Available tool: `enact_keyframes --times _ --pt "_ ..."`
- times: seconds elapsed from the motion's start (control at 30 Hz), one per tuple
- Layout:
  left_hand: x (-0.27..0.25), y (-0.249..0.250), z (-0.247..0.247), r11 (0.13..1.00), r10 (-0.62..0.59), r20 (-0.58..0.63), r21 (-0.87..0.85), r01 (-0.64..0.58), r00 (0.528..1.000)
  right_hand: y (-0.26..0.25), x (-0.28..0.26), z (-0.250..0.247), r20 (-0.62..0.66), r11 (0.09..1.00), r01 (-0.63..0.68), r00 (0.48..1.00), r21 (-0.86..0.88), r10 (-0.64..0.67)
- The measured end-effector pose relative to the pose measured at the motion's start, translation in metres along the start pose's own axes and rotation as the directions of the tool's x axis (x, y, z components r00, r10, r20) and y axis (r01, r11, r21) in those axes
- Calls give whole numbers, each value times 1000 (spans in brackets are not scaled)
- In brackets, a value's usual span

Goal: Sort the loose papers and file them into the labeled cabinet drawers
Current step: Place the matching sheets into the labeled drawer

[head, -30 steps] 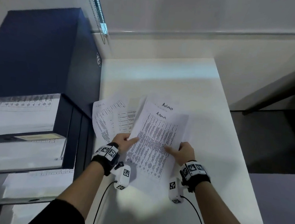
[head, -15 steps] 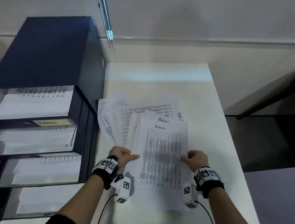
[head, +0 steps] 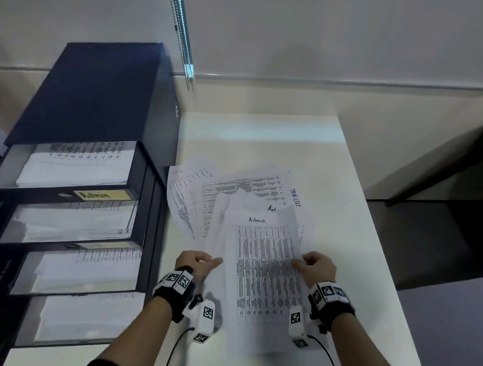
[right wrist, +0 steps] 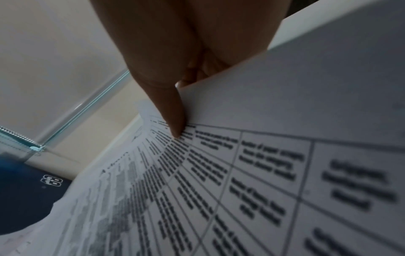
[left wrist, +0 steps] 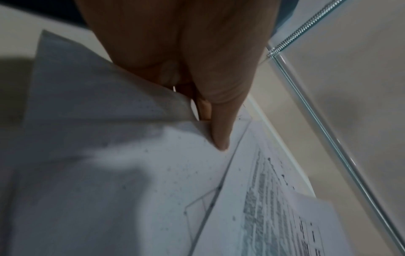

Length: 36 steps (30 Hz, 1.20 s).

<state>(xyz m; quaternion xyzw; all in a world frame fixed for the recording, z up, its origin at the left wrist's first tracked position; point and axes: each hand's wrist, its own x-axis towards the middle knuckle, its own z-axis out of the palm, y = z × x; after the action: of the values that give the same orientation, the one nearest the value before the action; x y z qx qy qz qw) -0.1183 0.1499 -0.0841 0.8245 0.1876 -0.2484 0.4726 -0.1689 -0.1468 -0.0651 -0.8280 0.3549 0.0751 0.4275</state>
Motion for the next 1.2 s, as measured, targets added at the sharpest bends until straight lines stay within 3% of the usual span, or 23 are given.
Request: enact_keyframes --times 0.13,0.2,0.3,0.4,0.53,0.67,0.77,0.83,0.93,1.03,1.13,1.2 --pt "0 -9 -10 997 33 -139 -62 -42 990 15 6 -21 -45 1000 -24 999 3 24" --pt "5 -13 -16 998 40 -140 -38 -45 989 20 9 -30 -44 997 -79 996 16 80" --pt "8 -14 -20 999 30 -105 17 -28 994 25 12 -36 -23 989 -131 991 75 133" --pt "9 -5 -16 997 25 -80 72 -19 996 27 15 -35 1 999 -50 999 17 50" --pt "8 13 -2 949 98 19 301 -99 995 23 16 -22 36 999 47 998 -11 -47" --pt "7 24 11 926 142 127 333 -177 982 16 16 -8 57 993 118 991 13 -118" --pt "6 23 15 841 304 88 443 -310 949 12 18 -4 49 991 125 991 45 -127" --pt "6 23 16 745 443 36 542 -390 896 5 15 -5 85 992 107 990 73 -113" --pt "8 25 21 656 554 101 558 -508 826 3 14 -4 134 993 74 987 92 -86" --pt "9 26 27 730 532 170 403 -552 829 3 14 -1 78 991 58 995 118 -68" --pt "6 29 32 867 427 150 212 -451 892 -1 11 -6 40 982 60 997 178 -68" --pt "11 29 36 886 376 90 257 -386 922 -1 12 -8 59 967 37 997 251 -53"
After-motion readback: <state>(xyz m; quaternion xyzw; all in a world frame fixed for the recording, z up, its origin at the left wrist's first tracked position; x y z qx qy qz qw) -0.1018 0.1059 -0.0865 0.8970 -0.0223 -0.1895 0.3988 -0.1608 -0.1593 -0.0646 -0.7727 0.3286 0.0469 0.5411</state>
